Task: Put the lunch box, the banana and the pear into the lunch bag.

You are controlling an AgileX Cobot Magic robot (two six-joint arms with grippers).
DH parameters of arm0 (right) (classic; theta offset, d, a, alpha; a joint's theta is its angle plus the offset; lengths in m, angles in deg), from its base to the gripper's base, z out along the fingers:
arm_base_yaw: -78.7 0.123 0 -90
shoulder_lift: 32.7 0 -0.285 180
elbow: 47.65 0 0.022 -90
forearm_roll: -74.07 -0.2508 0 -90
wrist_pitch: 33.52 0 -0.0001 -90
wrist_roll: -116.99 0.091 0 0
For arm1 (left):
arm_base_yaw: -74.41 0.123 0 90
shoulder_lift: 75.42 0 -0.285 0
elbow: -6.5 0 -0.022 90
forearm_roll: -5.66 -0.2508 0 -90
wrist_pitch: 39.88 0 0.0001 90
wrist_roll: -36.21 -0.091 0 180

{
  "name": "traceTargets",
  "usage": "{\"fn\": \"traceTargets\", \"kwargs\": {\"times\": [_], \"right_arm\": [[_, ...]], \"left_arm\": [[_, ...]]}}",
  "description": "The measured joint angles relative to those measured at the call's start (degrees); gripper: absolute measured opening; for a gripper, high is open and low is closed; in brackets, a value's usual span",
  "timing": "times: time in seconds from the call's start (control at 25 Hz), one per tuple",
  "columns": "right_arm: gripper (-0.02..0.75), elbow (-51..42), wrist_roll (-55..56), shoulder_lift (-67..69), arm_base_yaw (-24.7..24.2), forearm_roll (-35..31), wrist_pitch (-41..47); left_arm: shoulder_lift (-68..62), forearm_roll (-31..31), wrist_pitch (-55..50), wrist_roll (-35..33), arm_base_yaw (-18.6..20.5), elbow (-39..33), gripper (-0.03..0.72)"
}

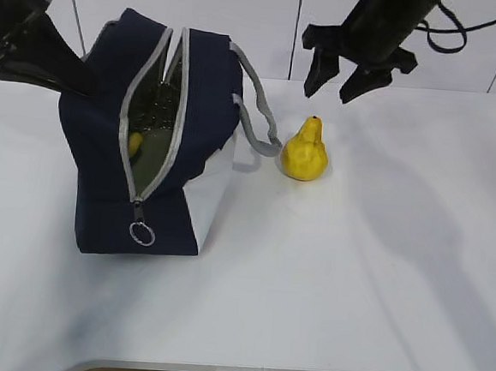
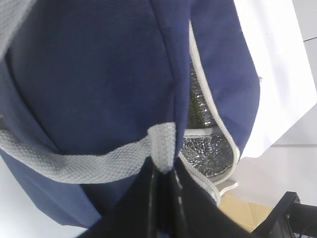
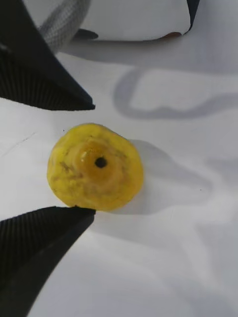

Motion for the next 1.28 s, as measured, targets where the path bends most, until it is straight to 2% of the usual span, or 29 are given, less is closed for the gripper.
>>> {"fn": "traceTargets", "kwargs": {"times": [0.36,0.92,1.0,1.2,1.28], "right_arm": [[0.489,-0.09,0.0,5.53,0.0,-1.4,-0.23],[0.488,-0.22,-0.46,6.49,0.0,-3.65,-0.69],[0.466,-0.22,-0.46,6.89,0.0,-3.65,-1.08],[0.307,-0.22,-0.59,7.28,0.0,-3.65,-1.67],[0.276,-0.1,-0.59,7.28,0.0,-3.65,-1.67]], "left_arm": [[0.0,-0.99,-0.09,0.0,0.0,0.0,-0.003],[0.0,-1.31,-0.09,0.0,0.0,0.0,-0.003],[0.0,-1.35,-0.09,0.1,0.0,0.0,-0.003],[0.0,-1.44,-0.09,0.1,0.0,0.0,-0.003],[0.0,-1.44,-0.22,0.1,0.0,0.0,-0.003]]}}
